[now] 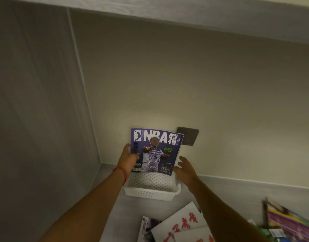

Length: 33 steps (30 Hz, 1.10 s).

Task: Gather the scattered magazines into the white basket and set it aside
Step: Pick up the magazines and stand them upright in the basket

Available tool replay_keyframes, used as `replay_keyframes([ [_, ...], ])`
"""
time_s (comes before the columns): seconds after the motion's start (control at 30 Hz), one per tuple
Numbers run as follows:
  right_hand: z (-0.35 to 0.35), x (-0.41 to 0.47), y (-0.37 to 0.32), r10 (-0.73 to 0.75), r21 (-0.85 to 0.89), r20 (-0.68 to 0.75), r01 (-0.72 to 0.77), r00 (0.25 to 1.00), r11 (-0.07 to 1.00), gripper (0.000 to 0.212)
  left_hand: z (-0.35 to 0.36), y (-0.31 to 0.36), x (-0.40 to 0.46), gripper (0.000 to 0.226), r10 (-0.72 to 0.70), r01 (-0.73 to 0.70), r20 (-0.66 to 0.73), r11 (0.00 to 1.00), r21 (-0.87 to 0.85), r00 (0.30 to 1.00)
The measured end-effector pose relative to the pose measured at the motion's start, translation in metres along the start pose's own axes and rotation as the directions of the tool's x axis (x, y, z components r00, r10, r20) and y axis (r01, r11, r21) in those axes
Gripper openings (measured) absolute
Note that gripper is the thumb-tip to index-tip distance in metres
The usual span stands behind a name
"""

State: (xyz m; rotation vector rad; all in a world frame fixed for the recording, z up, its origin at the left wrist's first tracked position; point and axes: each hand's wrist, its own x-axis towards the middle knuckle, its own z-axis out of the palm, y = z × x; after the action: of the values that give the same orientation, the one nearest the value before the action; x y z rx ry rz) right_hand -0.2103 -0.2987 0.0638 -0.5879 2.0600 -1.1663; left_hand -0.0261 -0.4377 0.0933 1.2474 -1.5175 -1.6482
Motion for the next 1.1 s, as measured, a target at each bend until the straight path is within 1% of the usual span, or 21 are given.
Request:
replay_keyframes([
  [0.03, -0.004, -0.008, 0.008, 0.005, -0.057, 0.009, -0.005, 1.000, 0.998, 0.053, 0.001, -0.005, -0.007, 0.043, 0.033, -0.033, -0.017, 0.999, 0.029, 0.999],
  [0.13, -0.023, -0.040, 0.046, -0.045, -0.319, 0.043, 0.057, 0.998, 0.946, 0.035, 0.010, -0.022, -0.031, 0.042, 0.185, -0.163, -0.079, 0.960, 0.226, 0.980],
  [0.17, -0.031, -0.052, 0.059, -0.052, -0.370, 0.046, 0.065, 0.998, 0.927, 0.033, 0.016, -0.028, -0.041, 0.044, 0.227, -0.199, -0.079, 0.944, 0.265, 0.971],
  [0.23, -0.045, -0.077, 0.085, -0.067, -0.394, 0.030, 0.074, 0.997, 0.916, 0.028, 0.031, -0.040, -0.064, 0.047, 0.263, -0.249, -0.006, 0.922, 0.297, 0.965],
  [0.33, -0.069, -0.111, 0.115, -0.074, -0.363, -0.038, 0.056, 0.997, 0.930, 0.027, 0.059, -0.062, -0.106, 0.048, 0.247, -0.285, 0.148, 0.881, 0.377, 0.958],
  [0.4, -0.088, -0.132, 0.139, -0.096, -0.422, -0.071, 0.057, 0.993, 0.905, 0.027, 0.081, -0.078, -0.137, 0.047, 0.214, -0.294, 0.230, 0.864, 0.410, 0.949],
  [0.5, -0.126, -0.166, 0.180, -0.070, -0.442, -0.142, 0.000, 0.987, 0.897, 0.023, 0.119, -0.100, -0.185, 0.044, 0.126, -0.281, 0.334, 0.837, 0.470, 0.934],
  [0.57, -0.158, -0.185, 0.205, -0.033, -0.453, -0.152, -0.040, 0.988, 0.891, 0.020, 0.150, -0.112, -0.210, 0.039, 0.084, -0.293, 0.412, 0.828, 0.477, 0.908],
  [0.63, -0.197, -0.198, 0.228, 0.021, -0.447, -0.207, -0.113, 0.978, 0.887, 0.010, 0.182, -0.121, -0.234, 0.039, 0.041, -0.319, 0.500, 0.813, 0.487, 0.865],
  [0.67, -0.216, -0.204, 0.240, 0.034, -0.428, -0.248, -0.141, 0.968, 0.892, 0.012, 0.197, -0.126, -0.244, 0.042, 0.018, -0.331, 0.536, 0.805, 0.493, 0.844],
  [0.73, -0.251, -0.213, 0.264, 0.087, -0.403, -0.328, -0.223, 0.941, 0.888, 0.026, 0.225, -0.135, -0.262, 0.045, -0.031, -0.339, 0.581, 0.787, 0.516, 0.813],
  [0.8, -0.277, -0.222, 0.285, 0.208, -0.449, -0.379, -0.376, 0.902, 0.811, 0.050, 0.246, -0.147, -0.276, 0.043, -0.084, -0.342, 0.611, 0.764, 0.547, 0.787],
  [0.83, -0.284, -0.224, 0.294, 0.263, -0.464, -0.393, -0.437, 0.881, 0.771, 0.058, 0.256, -0.155, -0.282, 0.043, -0.114, -0.352, 0.626, 0.743, 0.569, 0.771],
  [0.9, -0.291, -0.227, 0.308, 0.293, -0.472, -0.416, -0.480, 0.861, 0.740, 0.062, 0.271, -0.170, -0.292, 0.044, -0.165, -0.379, 0.627, 0.672, 0.637, 0.761],
  [0.93, -0.291, -0.228, 0.312, 0.281, -0.488, -0.431, -0.483, 0.857, 0.727, 0.062, 0.276, -0.177, -0.296, 0.046, -0.160, -0.385, 0.596, 0.628, 0.676, 0.787],
  [1.0, -0.288, -0.229, 0.314, 0.262, -0.551, -0.461, -0.505, 0.848, 0.665, 0.062, 0.279, -0.186, -0.303, 0.048, -0.113, -0.403, 0.539, 0.543, 0.737, 0.835],
  [1.03, -0.289, -0.230, 0.314, 0.262, -0.567, -0.475, -0.520, 0.840, 0.639, 0.064, 0.278, -0.189, -0.307, 0.048, -0.089, -0.434, 0.542, 0.498, 0.751, 0.836],
  [1.07, -0.290, -0.230, 0.314, 0.271, -0.562, -0.489, -0.537, 0.829, 0.629, 0.067, 0.276, -0.190, -0.310, 0.049, -0.077, -0.477, 0.565, 0.449, 0.755, 0.821],
  [1.1, -0.293, -0.231, 0.315, 0.285, -0.537, -0.500, -0.551, 0.818, 0.638, 0.069, 0.274, -0.190, -0.313, 0.048, -0.055, -0.525, 0.595, 0.409, 0.746, 0.802],
])
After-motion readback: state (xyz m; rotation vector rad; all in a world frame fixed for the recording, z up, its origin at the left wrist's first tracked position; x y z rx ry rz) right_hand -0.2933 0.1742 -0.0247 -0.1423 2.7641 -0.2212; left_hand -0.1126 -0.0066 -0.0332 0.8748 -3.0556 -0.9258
